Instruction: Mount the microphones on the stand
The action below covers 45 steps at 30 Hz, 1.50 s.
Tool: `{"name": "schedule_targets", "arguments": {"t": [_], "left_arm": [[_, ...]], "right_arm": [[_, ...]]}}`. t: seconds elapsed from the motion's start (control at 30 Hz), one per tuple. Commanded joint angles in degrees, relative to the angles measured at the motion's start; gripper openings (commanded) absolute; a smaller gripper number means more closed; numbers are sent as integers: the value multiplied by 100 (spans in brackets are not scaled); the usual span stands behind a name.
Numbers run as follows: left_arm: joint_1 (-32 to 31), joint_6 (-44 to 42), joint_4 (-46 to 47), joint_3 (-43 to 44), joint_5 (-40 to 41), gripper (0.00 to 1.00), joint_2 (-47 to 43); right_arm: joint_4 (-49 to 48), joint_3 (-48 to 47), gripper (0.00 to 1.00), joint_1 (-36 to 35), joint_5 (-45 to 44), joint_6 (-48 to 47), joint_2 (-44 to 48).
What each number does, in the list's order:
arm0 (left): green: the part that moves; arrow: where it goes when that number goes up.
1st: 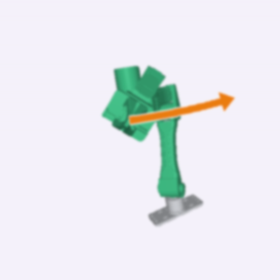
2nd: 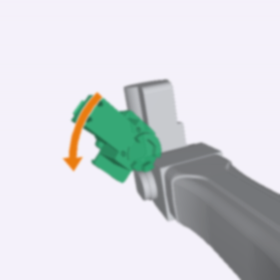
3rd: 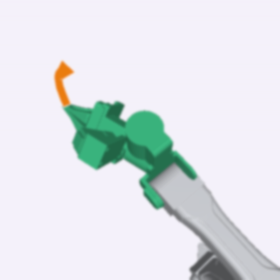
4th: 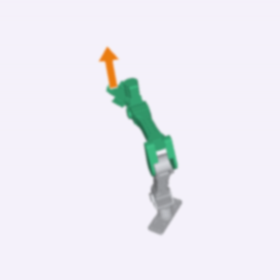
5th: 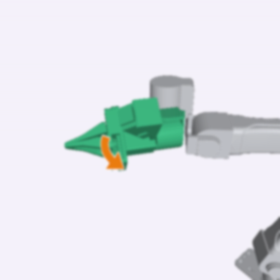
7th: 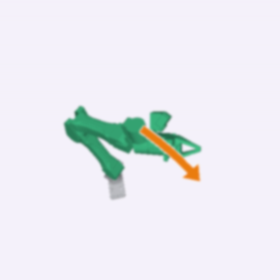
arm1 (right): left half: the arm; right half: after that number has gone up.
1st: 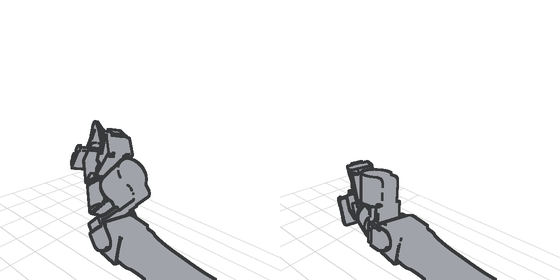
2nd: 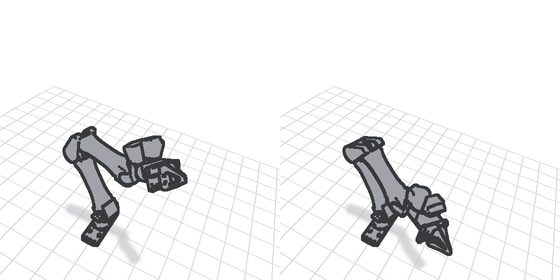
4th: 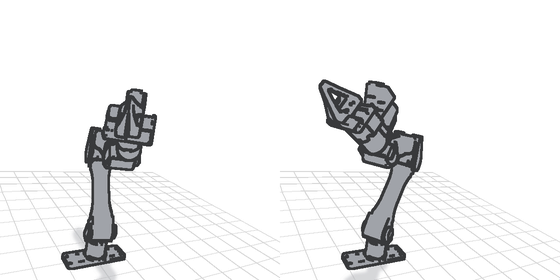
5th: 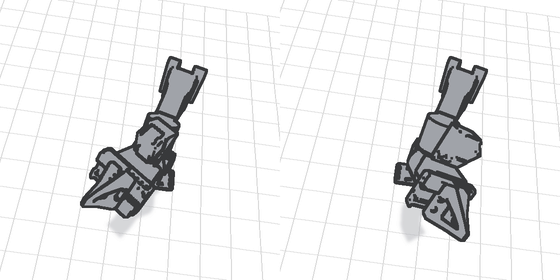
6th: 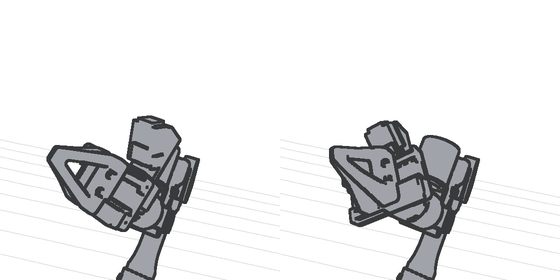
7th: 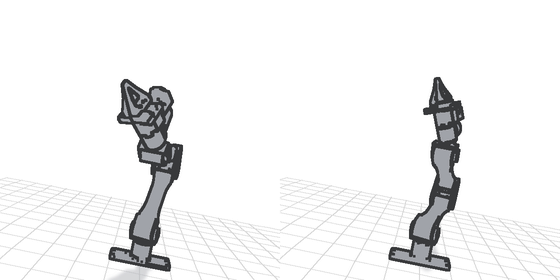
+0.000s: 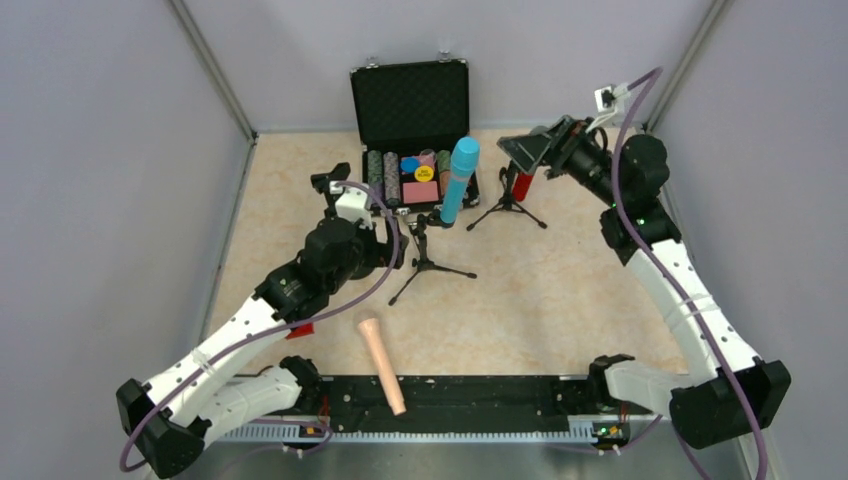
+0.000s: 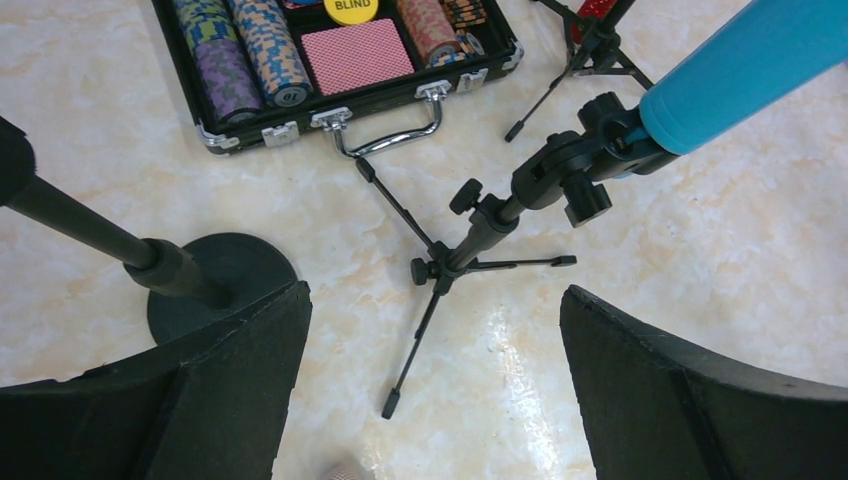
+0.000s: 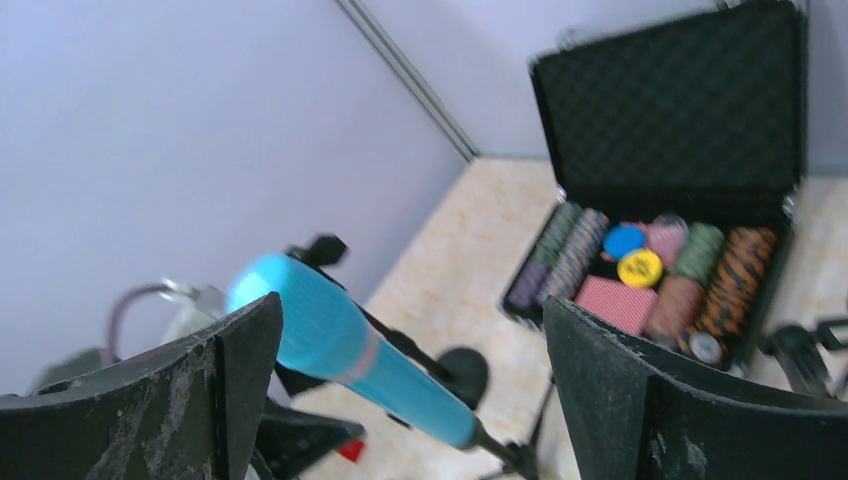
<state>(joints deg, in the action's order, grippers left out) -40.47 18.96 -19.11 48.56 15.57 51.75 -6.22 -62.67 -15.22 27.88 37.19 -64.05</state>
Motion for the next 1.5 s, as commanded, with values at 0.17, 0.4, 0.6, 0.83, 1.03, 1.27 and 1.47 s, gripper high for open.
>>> {"name": "schedule_targets", "arguments": {"t": [0.17, 0.4, 0.6, 0.83, 1.03, 1.27, 1.47], "left_arm": [[21, 498, 823, -280, -591, 99, -150], [17, 581, 1003, -295, -755, 99, -96], [19, 662, 997, -364, -811, 99, -179], [21, 765, 1079, -610, -827, 98, -377], [20, 599, 976, -647, -602, 99, -503], [21, 632, 594, -522, -431, 99, -314], [29, 395, 234, -145, -92, 99, -277]], "right_arm": [[-464, -1137, 99, -446, -86, 1459, -567], [-529, -1488, 99, -675, -190, 1543, -804], [-904, -1758, 99, -675, -151, 1743, -1074], [-1811, -1769, 99, -747, 596, 2614, -1501], [-1150, -1843, 99, -968, 387, 2105, -1273], [-1067, -1058, 99, -967, 230, 1504, -958], [-1138, -80, 99, -970, 480, 800, -731]]}}
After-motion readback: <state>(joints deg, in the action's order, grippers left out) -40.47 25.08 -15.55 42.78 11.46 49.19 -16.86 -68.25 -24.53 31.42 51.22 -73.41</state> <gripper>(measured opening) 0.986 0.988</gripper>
